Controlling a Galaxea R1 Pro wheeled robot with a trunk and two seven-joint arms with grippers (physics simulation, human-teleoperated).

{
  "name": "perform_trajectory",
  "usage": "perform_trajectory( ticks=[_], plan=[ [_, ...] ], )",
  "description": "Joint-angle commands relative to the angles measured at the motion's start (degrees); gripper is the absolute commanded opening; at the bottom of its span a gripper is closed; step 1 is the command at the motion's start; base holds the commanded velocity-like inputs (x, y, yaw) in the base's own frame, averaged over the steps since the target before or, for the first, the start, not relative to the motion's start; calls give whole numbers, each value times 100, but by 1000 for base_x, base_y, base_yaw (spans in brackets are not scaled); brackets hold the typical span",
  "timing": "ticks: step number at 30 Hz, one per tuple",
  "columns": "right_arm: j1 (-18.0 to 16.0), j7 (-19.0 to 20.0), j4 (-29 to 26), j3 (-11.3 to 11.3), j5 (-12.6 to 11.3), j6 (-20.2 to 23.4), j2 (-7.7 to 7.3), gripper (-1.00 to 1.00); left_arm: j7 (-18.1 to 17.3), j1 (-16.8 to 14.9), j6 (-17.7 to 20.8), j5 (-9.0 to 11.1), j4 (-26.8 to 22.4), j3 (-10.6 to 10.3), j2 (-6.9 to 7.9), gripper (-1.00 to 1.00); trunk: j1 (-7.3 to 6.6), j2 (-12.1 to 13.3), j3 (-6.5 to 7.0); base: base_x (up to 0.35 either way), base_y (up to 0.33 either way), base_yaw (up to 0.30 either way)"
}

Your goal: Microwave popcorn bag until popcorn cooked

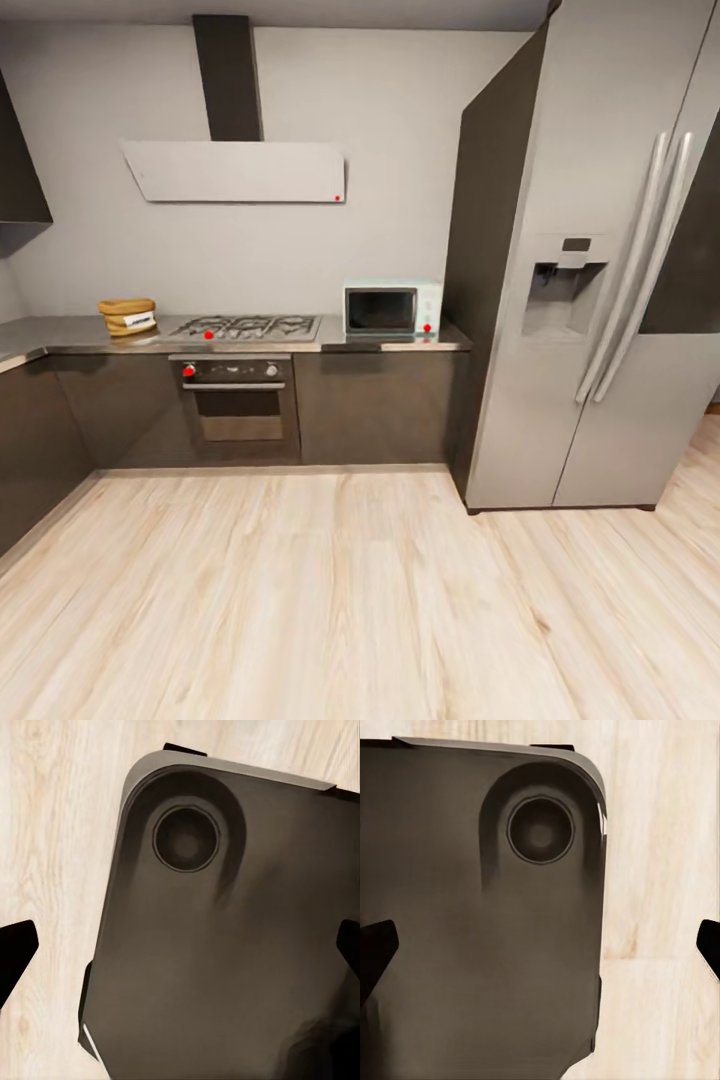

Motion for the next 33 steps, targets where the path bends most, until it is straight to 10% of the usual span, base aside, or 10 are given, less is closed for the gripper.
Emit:
perform_trajectory(
  ticks=[1,33],
  plan=[
    [-2,-4,10,3,0,-25,-2,100,1,0,-11,6,-2,40,-1,100,4,-2,-4,326,0,0],
    [-2,-4,12,12,0,-32,-5,100,1,0,-29,6,-2,53,-7,100,4,-2,-4,326,0,0]
  ],
)
